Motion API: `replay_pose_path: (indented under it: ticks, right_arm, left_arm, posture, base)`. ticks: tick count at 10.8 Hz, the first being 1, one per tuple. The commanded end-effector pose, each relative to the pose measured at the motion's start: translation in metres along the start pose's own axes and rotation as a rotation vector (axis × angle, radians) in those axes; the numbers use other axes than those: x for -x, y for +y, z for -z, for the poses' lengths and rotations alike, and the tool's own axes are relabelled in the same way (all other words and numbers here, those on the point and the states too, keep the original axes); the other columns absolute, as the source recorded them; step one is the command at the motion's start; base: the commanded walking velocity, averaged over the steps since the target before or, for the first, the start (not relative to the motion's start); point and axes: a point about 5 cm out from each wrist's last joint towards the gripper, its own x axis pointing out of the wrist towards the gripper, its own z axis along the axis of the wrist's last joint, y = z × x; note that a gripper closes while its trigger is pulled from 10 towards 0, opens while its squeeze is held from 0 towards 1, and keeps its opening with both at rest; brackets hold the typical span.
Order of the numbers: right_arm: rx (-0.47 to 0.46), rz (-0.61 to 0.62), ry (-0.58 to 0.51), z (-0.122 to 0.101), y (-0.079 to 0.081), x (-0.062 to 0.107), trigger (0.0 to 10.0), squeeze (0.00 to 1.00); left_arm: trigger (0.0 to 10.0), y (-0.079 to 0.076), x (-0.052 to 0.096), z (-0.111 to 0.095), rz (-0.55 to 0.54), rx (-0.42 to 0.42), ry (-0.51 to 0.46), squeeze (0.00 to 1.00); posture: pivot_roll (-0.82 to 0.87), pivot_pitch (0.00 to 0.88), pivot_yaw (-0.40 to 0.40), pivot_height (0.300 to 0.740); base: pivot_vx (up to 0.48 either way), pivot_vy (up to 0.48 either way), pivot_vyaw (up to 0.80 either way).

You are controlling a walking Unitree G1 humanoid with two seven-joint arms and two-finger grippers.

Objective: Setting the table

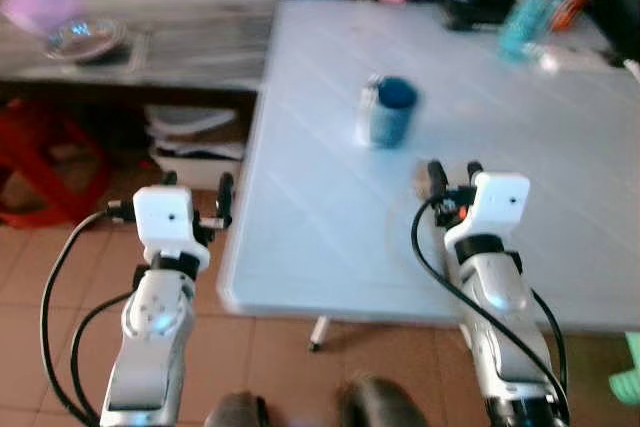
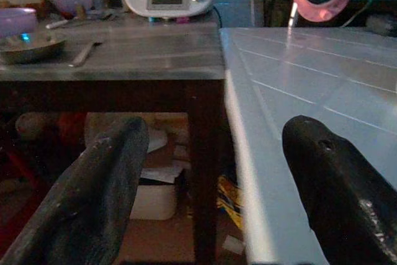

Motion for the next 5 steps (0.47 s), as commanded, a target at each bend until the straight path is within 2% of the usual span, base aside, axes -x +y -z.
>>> replay_pose_path:
  ticks: [1,5]
  right_arm:
    - [0.007,0.003,-0.003,-0.0007,-0.0036,0.0006,10.0,0.00]
    - [-0.010,-0.087,0.075,0.0080,0.0024,0.0002,10.0,0.00]
  left_arm:
    - [10.0,-0.0025,0.0020,0.0018,0.002,0.004,0.012,0.00]
    - [10.0,0.0006,0.0052,0.0051,-0.019,-0.023,0.036,0.00]
  posture:
    - [-0.04,0.125,0.006,0.740]
    - [-0.03,0.153,0.009,0.740]
  base:
    - [0.000,0.000,0.00]
    - [0.000,0.000,0.00]
